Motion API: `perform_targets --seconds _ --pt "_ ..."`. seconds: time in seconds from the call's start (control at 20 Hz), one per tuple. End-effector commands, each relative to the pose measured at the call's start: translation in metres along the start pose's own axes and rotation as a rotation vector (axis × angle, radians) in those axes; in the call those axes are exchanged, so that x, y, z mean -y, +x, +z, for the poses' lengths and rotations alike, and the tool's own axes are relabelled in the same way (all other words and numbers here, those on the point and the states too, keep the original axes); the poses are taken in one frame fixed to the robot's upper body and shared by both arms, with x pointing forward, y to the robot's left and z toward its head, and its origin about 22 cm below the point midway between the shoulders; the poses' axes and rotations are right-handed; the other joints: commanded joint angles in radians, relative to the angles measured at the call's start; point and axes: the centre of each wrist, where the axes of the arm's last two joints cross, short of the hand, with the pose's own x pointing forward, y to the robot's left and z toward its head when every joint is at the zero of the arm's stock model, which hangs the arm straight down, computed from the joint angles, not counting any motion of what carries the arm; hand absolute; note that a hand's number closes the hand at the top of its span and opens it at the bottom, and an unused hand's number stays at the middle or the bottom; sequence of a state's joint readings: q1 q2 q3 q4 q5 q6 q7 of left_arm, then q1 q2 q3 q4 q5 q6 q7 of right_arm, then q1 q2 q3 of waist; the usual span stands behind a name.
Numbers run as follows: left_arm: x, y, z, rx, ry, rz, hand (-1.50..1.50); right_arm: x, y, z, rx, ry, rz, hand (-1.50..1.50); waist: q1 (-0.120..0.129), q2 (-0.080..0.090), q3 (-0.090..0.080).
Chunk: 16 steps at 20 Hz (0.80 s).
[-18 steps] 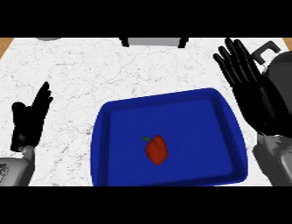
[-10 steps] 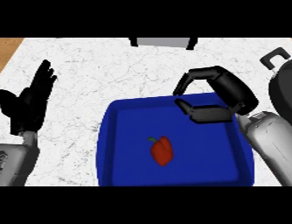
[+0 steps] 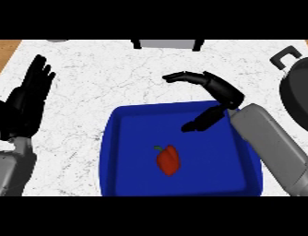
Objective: Pick the bell pepper from the tray and place it in the pot
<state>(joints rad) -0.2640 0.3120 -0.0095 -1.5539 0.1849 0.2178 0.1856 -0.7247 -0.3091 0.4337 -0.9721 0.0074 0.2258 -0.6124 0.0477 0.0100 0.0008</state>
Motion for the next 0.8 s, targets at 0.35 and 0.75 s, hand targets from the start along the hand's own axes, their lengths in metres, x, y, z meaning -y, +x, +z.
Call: perform_targets --seconds 0.35,0.75 --pt "-0.009 0.001 0.015 -0.02 0.05 0.013 0.0 0.009 0.051 -0.067 -0.14 0.532 0.218 -1.5 -0.037 -0.018 -0.002" --pt "-0.019 -0.004 0.018 -0.017 0.042 -0.005 0.0 -0.048 0.075 -0.089 -0.273 0.841 0.438 -1.5 -0.046 -0.017 -0.002"
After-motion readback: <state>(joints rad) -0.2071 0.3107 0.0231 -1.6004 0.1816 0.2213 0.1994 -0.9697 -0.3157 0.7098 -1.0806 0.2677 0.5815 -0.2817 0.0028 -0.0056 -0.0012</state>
